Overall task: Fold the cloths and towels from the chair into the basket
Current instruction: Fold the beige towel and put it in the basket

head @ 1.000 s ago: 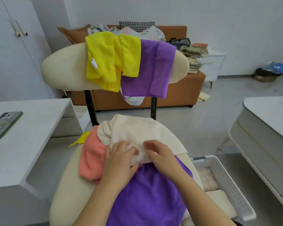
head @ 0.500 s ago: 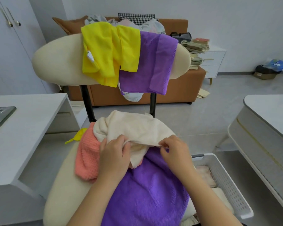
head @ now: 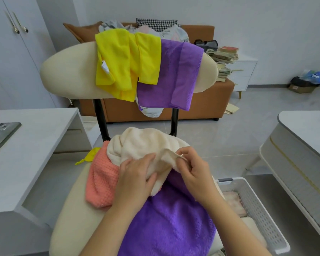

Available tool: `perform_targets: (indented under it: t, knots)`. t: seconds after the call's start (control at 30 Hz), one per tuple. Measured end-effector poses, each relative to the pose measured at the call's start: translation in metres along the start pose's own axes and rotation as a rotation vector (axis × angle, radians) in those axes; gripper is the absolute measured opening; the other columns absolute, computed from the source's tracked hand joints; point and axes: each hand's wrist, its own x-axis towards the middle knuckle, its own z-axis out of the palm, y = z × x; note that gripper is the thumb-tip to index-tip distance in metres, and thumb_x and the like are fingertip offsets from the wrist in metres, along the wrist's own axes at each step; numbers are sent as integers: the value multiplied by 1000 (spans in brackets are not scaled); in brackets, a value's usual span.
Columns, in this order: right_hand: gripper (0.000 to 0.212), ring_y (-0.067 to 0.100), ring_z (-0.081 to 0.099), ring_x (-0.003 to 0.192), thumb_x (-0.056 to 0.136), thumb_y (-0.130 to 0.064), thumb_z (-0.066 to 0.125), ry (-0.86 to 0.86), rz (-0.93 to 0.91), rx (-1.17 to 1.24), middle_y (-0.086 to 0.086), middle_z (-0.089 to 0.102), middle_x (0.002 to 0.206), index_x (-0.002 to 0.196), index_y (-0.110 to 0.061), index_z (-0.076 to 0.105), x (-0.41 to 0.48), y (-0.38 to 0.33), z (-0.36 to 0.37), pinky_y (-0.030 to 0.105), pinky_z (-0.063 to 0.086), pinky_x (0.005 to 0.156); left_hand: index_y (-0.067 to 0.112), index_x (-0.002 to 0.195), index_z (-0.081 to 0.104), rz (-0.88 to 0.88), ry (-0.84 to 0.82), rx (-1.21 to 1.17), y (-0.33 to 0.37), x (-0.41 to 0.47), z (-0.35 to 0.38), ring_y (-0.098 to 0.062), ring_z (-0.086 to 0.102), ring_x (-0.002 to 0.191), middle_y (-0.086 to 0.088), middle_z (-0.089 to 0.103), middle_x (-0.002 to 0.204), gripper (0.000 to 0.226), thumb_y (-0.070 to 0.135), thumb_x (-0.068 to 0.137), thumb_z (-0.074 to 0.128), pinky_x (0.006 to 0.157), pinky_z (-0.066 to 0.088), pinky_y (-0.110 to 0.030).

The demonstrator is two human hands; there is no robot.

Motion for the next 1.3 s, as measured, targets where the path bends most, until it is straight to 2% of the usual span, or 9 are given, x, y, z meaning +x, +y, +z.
perform_targets:
  t: [0.1, 0.3, 0.43, 0.57, 0.7, 0.87, 1.03, 1.13, 1.3]
  knots:
    - [14, 8, 52, 66, 82, -31, 70, -87, 34, -139, -10, 57, 70, 86, -32, 57, 3, 2, -7, 22, 40, 62, 15, 101, 64, -187, 206, -160, -3, 2, -6, -22, 60, 74, 2, 65, 77, 21, 15, 83, 52, 67, 44, -31]
    - [12, 18, 60, 83, 85, -10, 64, -3, 168, -446, -3, 62, 86, 90, -19, 71, 9, 27, -25, 15, 35, 63, 7, 105, 62, -459, 329, -287, -11, 7, -21, -18, 52, 100, 4, 56, 99, 32, -7, 85, 42, 75, 32, -20]
    - [21, -5, 59, 76, 80, 1, 64, 41, 75, -177, -15, 66, 78, 88, -17, 72, 6, 11, -23, 4, 38, 66, 11, 118, 58, -219, 247, 42, -11, 3, -18, -21, 40, 119, -7, 57, 119, 54, -13, 69, 54, 99, 33, -39]
    - [14, 9, 54, 68, 74, -15, 56, 19, -15, -112, -8, 60, 73, 76, -29, 55, 2, 5, -9, 21, 43, 61, 22, 126, 47, 94, 134, 70, 11, -6, -5, -12, 43, 122, 4, 57, 120, 51, 20, 75, 53, 111, 20, -51]
    - [17, 7, 50, 65, 75, 0, 65, 3, -93, -36, -5, 57, 76, 79, -13, 56, 0, -1, 1, 18, 41, 60, 18, 103, 58, 191, 169, -49, 18, -4, 9, -8, 53, 93, 9, 62, 91, 23, 24, 84, 47, 112, 20, -45]
    - [6, 9, 57, 86, 76, -13, 59, 88, -120, -56, -10, 59, 87, 78, -18, 57, 6, 7, -3, 19, 43, 74, 13, 68, 45, 40, 218, -433, 22, 2, -5, -16, 42, 59, 12, 41, 61, 18, 14, 78, 31, 60, 34, -28]
    - [5, 15, 52, 70, 83, -26, 44, -22, -117, 25, -7, 56, 79, 87, -28, 45, 1, 3, -2, 32, 45, 65, 32, 94, 48, 39, 128, -277, 19, -2, -3, -7, 47, 80, 20, 51, 79, 26, 33, 69, 56, 75, 40, -26]
    - [12, 18, 49, 61, 85, -22, 45, -54, -99, -6, 1, 55, 71, 90, -33, 46, 1, 2, 0, 40, 43, 58, 29, 92, 54, 83, 139, -354, 22, -4, 5, -2, 53, 78, 16, 58, 81, 34, 7, 73, 70, 73, 42, -20]
    - [14, 7, 45, 57, 82, -42, 61, -227, -44, -100, -11, 51, 60, 80, -33, 51, 0, 1, -1, 18, 33, 52, 14, 65, 46, -247, 191, -774, 29, 1, 2, -3, 37, 52, 4, 44, 54, 20, 8, 79, 34, 50, 31, -17]
